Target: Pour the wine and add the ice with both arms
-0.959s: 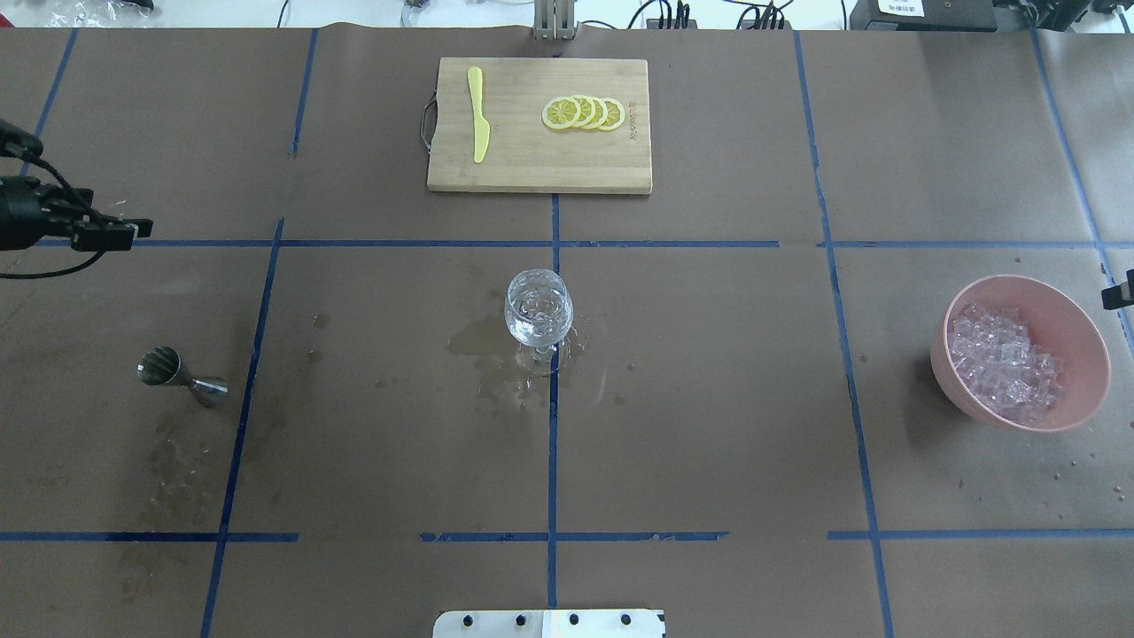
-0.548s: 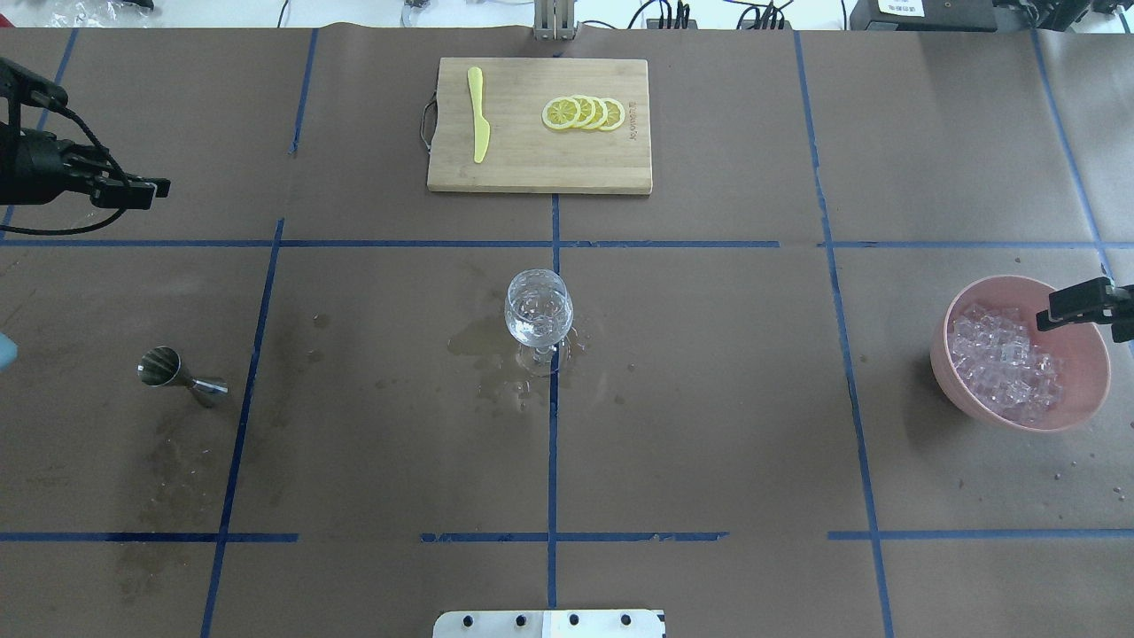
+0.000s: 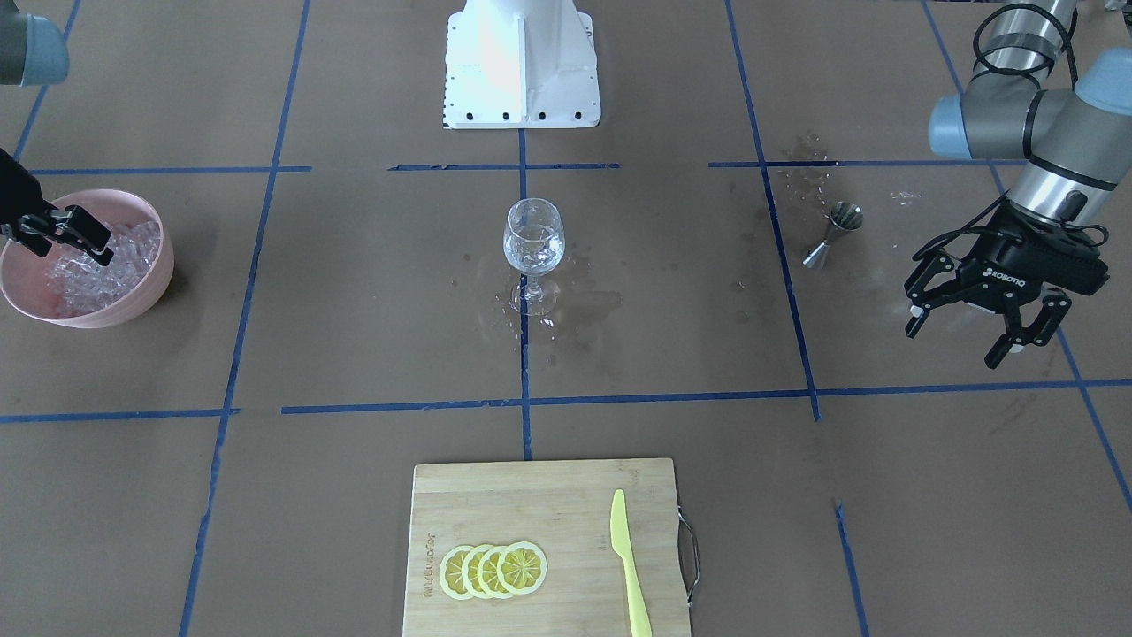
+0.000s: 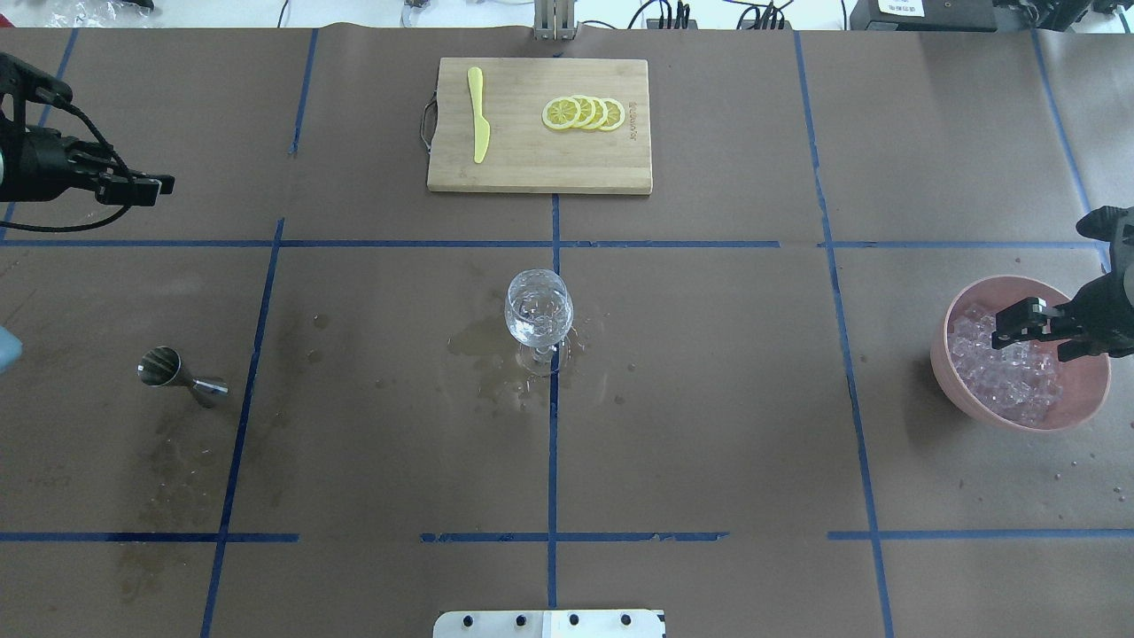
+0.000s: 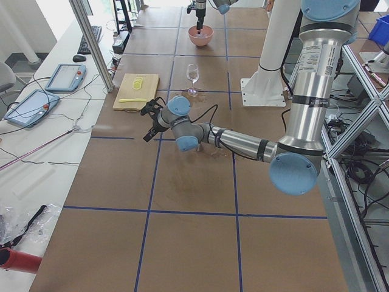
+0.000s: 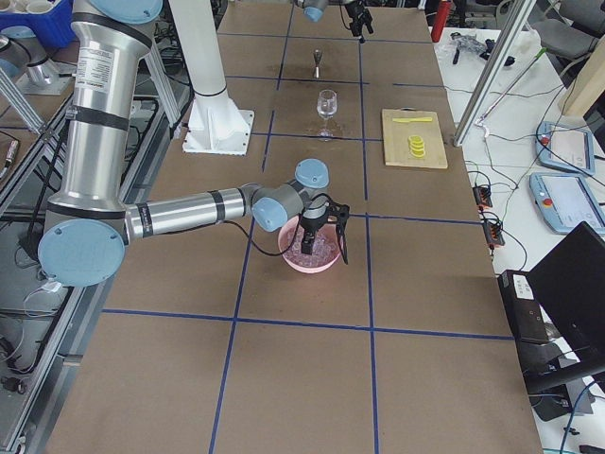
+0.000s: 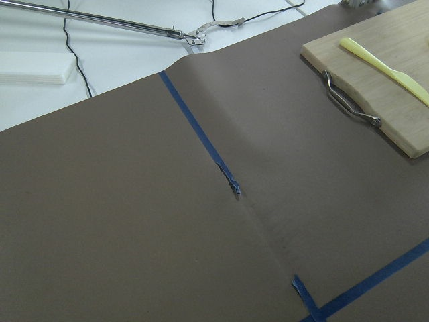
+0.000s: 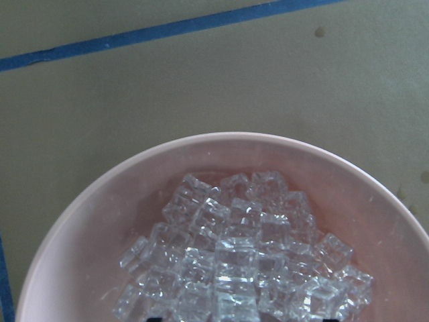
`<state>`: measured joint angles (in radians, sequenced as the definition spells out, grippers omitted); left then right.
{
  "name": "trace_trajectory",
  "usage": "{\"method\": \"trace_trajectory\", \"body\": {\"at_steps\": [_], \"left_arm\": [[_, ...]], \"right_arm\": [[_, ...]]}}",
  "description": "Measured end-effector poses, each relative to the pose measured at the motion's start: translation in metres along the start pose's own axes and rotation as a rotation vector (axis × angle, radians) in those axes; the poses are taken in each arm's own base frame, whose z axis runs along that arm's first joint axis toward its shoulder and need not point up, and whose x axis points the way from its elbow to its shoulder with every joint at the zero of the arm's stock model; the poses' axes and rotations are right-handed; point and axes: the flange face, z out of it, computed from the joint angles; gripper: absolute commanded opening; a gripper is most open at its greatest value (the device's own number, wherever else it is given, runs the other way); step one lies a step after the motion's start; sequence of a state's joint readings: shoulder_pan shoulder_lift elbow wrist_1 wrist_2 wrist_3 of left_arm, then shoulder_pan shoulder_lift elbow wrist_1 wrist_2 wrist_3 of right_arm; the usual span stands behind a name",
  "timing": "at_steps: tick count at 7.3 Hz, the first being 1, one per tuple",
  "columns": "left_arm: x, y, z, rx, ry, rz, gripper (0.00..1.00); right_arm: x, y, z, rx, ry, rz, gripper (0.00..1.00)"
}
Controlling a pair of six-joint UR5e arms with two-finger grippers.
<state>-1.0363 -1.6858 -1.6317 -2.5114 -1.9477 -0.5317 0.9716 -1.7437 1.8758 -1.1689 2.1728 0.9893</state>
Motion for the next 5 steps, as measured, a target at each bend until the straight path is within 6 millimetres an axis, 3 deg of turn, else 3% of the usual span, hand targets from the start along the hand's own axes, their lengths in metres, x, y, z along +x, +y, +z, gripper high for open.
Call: {"method": "trace_trajectory", "body": {"at_steps": [1,2,5], "left_arm": [[-0.0005,0.0,0.0,0.001,-0.002,-0.001,1.0],[-0.0008,0.0002,-0.0001,0.002,-0.003,-0.001,1.0],[-0.0013,0.0003,-0.0012,0.004,-0.004,-0.004,1.0]], "right_arm": [[-0.008,-0.0018,0.0041,-0.002,-0.002,0.009,0.15],[-0.0125,-0.0035,0.0064,-0.001,-0.002,0.018,0.0],[-0.0088,-0.0038,0.0097,-0.003,0.006,0.024,0.0]]}}
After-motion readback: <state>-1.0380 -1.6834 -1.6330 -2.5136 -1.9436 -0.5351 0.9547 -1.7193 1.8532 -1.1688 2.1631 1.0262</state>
